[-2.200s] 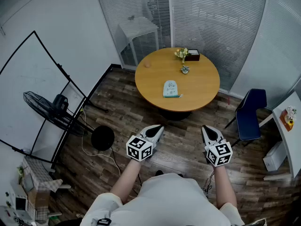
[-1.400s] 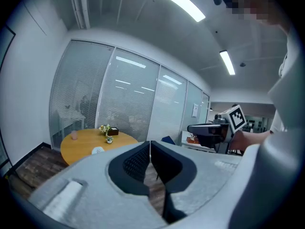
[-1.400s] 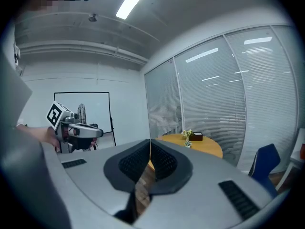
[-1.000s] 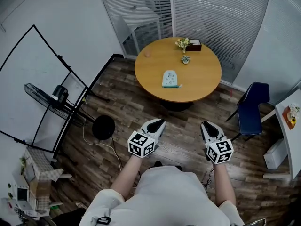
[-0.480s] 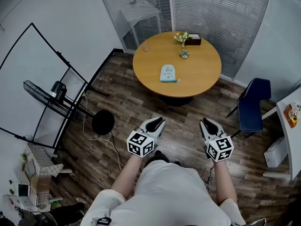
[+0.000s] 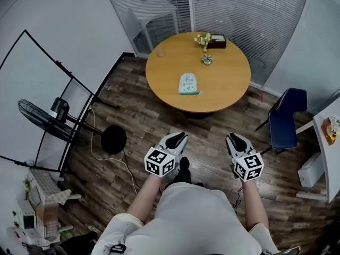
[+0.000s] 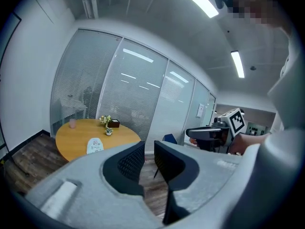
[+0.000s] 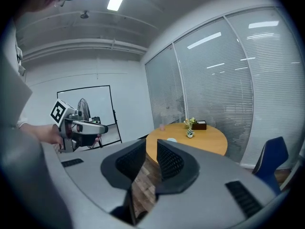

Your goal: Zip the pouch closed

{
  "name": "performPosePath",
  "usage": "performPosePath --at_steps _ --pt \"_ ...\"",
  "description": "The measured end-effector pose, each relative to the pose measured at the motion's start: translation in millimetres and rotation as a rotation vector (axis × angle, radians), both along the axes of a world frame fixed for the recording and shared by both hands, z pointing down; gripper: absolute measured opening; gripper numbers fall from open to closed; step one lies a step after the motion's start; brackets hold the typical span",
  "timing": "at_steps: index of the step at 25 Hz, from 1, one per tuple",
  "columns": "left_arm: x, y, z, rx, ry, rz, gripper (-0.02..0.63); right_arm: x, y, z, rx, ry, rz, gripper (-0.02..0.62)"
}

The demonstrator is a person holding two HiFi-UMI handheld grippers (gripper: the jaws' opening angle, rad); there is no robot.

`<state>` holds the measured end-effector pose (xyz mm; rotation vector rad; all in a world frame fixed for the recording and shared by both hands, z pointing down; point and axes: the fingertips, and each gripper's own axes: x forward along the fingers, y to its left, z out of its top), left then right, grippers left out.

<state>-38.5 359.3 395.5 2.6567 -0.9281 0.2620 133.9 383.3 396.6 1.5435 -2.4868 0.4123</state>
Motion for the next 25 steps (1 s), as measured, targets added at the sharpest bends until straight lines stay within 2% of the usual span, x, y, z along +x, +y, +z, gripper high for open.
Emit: performPosePath --at_steps 7,14,20,25 --pt "-16.9 -75.4 11.0 -0.035 0.012 0.027 0.063 -17.8 -70.2 9.9 -0.048 0.025 0.005 0.060" --pt "-31.5 -143.9 18.9 -0.049 0.007 0.099 0.063 -44.0 -131.9 16.8 -0.079 0.027 0.008 0.060" --pt "-40.5 -188.6 17.7 -0.033 0.010 0.143 0.063 -52.1 -169.0 19.6 -0.081 0.032 0.061 0.060" --pt "-47.0 -211.4 22.5 -0.040 0.017 0.151 0.063 -60.9 -187.4 24.0 -0.093 0.043 0.058 0.058"
